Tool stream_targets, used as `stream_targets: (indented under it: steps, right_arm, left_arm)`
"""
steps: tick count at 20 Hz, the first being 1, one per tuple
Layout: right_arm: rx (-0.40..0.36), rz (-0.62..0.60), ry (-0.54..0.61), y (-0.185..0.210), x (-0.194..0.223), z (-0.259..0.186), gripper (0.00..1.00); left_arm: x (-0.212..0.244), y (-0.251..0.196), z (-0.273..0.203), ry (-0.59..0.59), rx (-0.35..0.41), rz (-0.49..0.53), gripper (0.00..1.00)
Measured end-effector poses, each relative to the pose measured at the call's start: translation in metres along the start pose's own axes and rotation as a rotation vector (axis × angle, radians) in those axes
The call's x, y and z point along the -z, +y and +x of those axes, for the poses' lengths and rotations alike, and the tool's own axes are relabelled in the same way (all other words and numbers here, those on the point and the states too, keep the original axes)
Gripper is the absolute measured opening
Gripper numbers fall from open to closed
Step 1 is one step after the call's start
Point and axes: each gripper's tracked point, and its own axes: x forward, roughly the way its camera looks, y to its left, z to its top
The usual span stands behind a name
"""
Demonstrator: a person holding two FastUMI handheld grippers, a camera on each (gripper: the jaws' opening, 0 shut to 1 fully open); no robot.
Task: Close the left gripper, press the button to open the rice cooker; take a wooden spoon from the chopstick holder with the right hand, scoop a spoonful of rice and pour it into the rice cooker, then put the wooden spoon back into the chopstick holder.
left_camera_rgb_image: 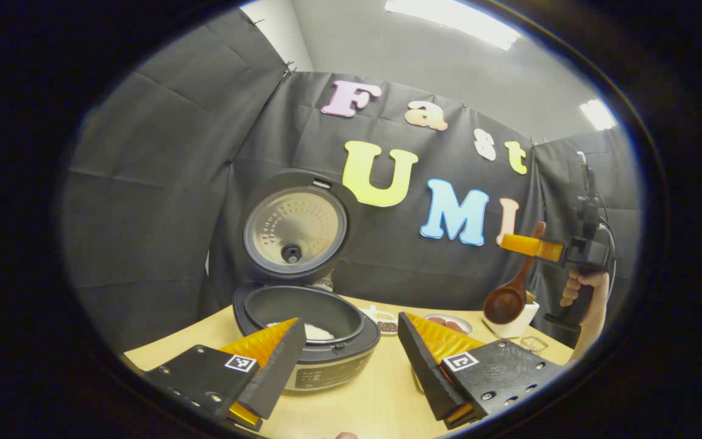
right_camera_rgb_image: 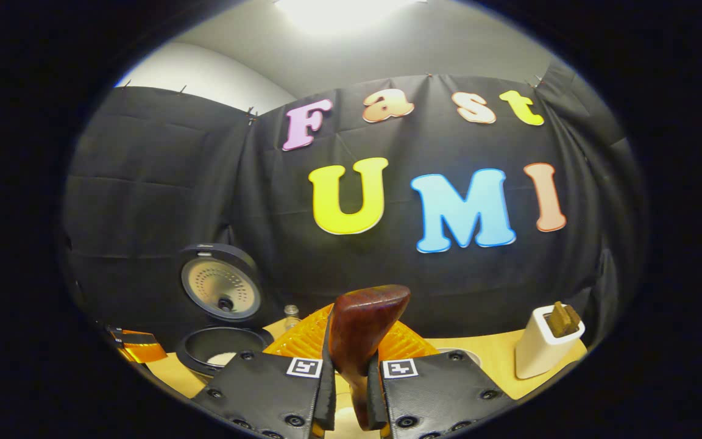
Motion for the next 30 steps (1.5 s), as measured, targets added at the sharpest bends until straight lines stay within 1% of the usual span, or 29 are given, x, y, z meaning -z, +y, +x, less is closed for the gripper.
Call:
stream_targets:
  steps: [4,9,10,11,12,15,17,21,25,28,30]
  right_arm:
    - [0.1,0.059,0.021,-0.062,0.013,-0.024,0.2]
    - [0.233,0.146,0.041,-0.143,0.032,-0.052,0.22]
    - [0.256,0.161,0.048,-0.155,0.038,-0.058,0.2]
    - [0.276,0.171,0.055,-0.167,0.043,-0.063,0.22]
    - [0.293,0.175,0.064,-0.177,0.05,-0.067,0.22]
    - [0.355,0.182,0.094,-0.206,0.068,-0.074,0.22]
    - [0.373,0.197,0.102,-0.215,0.074,-0.074,0.22]
    - [0.39,0.246,0.148,-0.23,0.104,-0.076,0.22]
    - [0.4,0.324,0.213,-0.239,0.138,-0.073,0.22]
    - [0.4,0.394,0.247,-0.239,0.159,-0.071,0.23]
    - [0.414,0.42,0.272,-0.241,0.175,-0.072,0.21]
  left_arm:
    - [0.002,-0.013,0.001,0.001,0.013,0.011,0.95]
    - [0.008,-0.03,0.008,0.012,0.024,0.025,0.95]
    - [0.007,-0.031,0.01,0.01,0.021,0.024,0.95]
    - [0.007,-0.031,0.012,0.008,0.017,0.019,0.95]
    - [0.007,-0.032,0.014,0.006,0.013,0.01,0.94]
    - [0.007,-0.037,0.018,0.002,0.004,-0.018,0.95]
    - [0.008,-0.042,0.019,0.004,0.003,-0.029,0.95]
    - [0.009,-0.045,0.015,0.006,-0.012,-0.016,0.95]
    - [0.007,-0.049,0.013,0.004,-0.022,-0.009,0.95]
    - [0.005,-0.051,0.011,0.001,-0.025,0.003,0.95]
    - [0.004,-0.051,0.01,0.0,-0.03,0.007,0.95]
